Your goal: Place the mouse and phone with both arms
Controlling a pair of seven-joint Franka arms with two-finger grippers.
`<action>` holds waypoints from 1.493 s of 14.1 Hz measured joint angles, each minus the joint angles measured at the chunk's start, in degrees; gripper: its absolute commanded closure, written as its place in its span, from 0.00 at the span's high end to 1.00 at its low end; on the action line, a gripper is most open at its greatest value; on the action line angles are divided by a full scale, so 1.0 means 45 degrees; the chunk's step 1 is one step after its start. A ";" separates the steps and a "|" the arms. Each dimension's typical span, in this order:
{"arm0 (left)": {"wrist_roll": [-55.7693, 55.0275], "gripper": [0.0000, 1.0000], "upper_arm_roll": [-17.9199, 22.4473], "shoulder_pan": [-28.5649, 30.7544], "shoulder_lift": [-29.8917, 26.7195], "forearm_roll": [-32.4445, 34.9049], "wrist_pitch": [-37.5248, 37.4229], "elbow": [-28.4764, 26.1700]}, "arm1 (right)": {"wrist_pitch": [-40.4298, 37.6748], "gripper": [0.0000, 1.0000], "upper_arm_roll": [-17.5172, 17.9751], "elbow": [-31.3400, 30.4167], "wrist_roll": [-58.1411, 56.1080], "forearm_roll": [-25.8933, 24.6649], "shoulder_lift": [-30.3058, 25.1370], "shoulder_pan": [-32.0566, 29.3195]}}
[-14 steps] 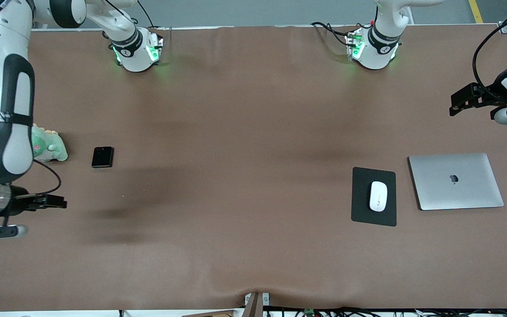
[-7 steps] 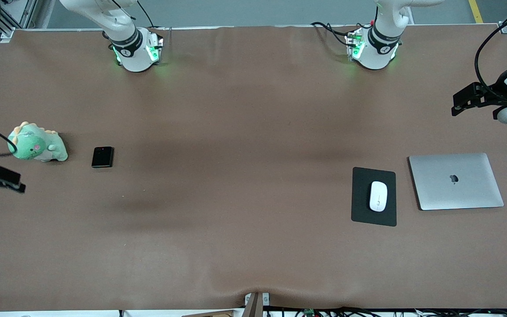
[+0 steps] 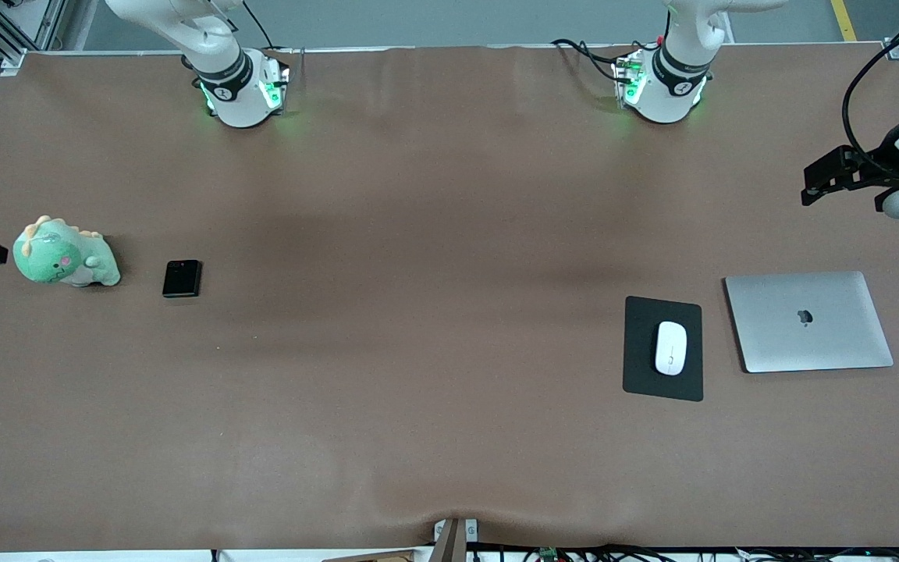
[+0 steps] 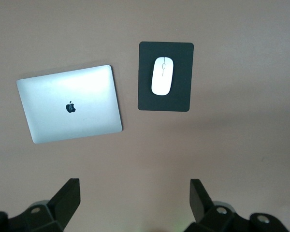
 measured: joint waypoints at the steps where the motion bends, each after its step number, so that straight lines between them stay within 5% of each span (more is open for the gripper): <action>1: 0.0000 1.00 0.0000 0.0000 0.0000 0.0001 0.0000 0.0002 | -0.0026 1.00 0.0007 -0.0339 0.0002 -0.0115 -0.0371 0.0101; 5: 0.0000 1.00 0.0007 0.0003 0.0000 0.0006 0.0000 0.0004 | -0.0537 1.00 -0.0071 -0.1571 0.0000 -0.0193 -0.1700 0.0102; 10: 0.0000 1.00 0.0011 0.0004 0.0000 0.0008 0.0000 0.0008 | -0.2027 1.00 -0.0018 -0.1481 -0.0001 -0.0203 -0.2704 0.0104; 21: 0.0000 1.00 -0.0028 -0.0007 0.0000 0.0008 0.0000 0.0043 | -0.2071 1.00 0.0100 -0.2698 0.0002 -0.1139 -0.2776 0.0574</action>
